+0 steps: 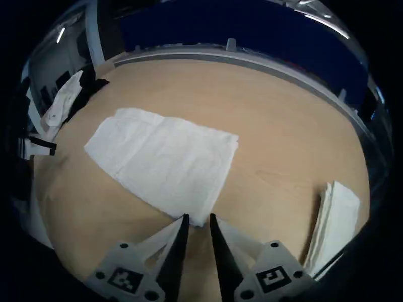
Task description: Fold towel
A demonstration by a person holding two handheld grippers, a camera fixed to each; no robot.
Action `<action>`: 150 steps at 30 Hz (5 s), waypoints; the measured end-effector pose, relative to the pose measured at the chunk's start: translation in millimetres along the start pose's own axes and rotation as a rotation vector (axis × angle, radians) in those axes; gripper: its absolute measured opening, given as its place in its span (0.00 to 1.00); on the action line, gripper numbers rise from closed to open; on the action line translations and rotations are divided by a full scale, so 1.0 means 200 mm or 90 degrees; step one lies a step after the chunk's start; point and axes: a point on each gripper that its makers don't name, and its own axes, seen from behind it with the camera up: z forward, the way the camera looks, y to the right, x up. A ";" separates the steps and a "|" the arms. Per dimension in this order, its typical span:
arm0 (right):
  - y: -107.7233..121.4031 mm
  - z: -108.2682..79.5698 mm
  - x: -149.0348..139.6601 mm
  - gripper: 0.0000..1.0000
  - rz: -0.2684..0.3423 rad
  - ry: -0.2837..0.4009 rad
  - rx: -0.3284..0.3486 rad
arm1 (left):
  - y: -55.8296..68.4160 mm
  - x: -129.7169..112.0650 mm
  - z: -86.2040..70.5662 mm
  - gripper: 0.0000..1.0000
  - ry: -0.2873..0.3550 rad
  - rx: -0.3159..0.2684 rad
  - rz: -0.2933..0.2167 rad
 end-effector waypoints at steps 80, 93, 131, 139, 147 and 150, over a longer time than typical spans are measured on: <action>-1.11 0.38 0.52 0.04 -0.211 0.021 0.220 | -0.18 -0.10 -0.56 0.92 0.103 0.015 -0.141; -1.09 0.30 0.57 0.26 -0.180 0.038 0.250 | -0.16 -0.06 -0.53 0.93 0.101 0.008 -0.129; -0.65 0.19 0.26 0.61 -0.159 0.011 0.111 | -0.11 -0.05 -0.49 0.92 0.094 -0.004 -0.113; -0.64 0.24 0.24 0.47 -0.159 0.006 0.098 | -0.11 -0.04 -0.49 0.92 0.095 -0.005 -0.116; -0.63 0.25 0.24 0.19 -0.166 0.010 0.086 | -0.12 -0.05 -0.50 0.92 0.095 -0.004 -0.117; -0.63 0.25 0.25 0.10 -0.164 0.008 0.086 | -0.12 -0.04 -0.49 0.92 0.095 -0.005 -0.117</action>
